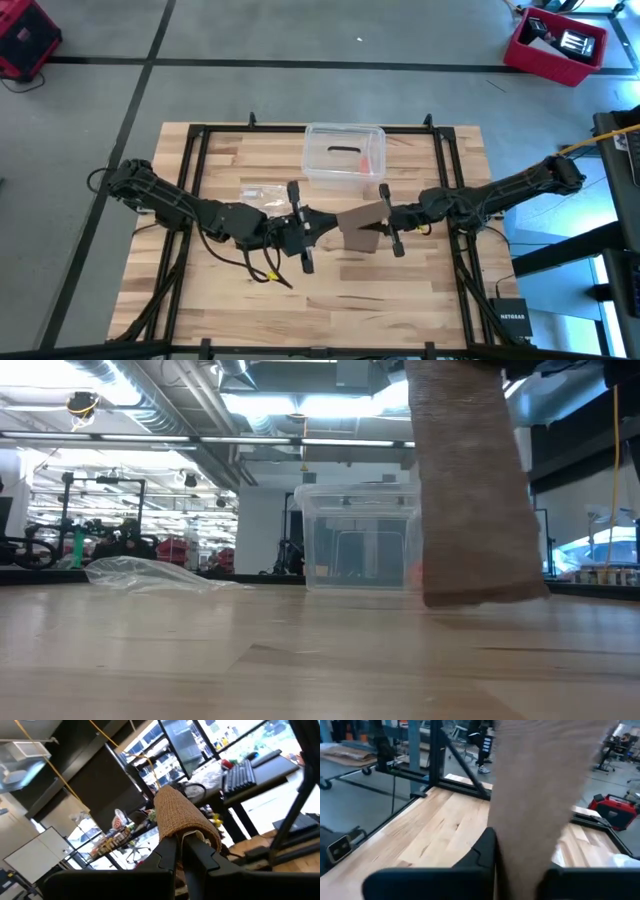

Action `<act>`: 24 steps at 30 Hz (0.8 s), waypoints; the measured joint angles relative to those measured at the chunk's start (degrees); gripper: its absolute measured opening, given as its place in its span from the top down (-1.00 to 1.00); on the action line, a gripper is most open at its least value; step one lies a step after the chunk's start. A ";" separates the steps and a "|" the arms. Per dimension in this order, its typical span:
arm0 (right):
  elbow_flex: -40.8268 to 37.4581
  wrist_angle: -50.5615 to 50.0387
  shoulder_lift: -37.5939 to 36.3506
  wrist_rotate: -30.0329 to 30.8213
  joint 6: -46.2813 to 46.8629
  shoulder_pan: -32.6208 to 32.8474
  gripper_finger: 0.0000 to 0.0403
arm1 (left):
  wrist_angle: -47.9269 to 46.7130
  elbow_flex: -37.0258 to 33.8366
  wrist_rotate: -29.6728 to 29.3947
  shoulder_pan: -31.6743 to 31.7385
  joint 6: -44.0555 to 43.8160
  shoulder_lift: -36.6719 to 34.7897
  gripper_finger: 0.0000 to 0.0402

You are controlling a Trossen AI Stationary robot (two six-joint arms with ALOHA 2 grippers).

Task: Roll bandage
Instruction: Roll the brown bandage

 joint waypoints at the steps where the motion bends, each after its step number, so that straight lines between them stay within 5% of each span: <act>1: 0.00 -0.15 0.02 0.61 -0.21 0.95 0.91 | 0.44 0.00 -0.13 -0.01 0.35 -0.35 0.96; 12: 0.50 1.80 0.04 13.72 -6.68 15.90 0.98 | 0.16 -0.01 -6.03 2.29 8.51 -1.84 0.96; 24: 14.78 -9.13 1.04 24.28 -14.61 26.86 0.99 | -3.68 -0.09 -6.09 6.28 10.55 -0.48 0.96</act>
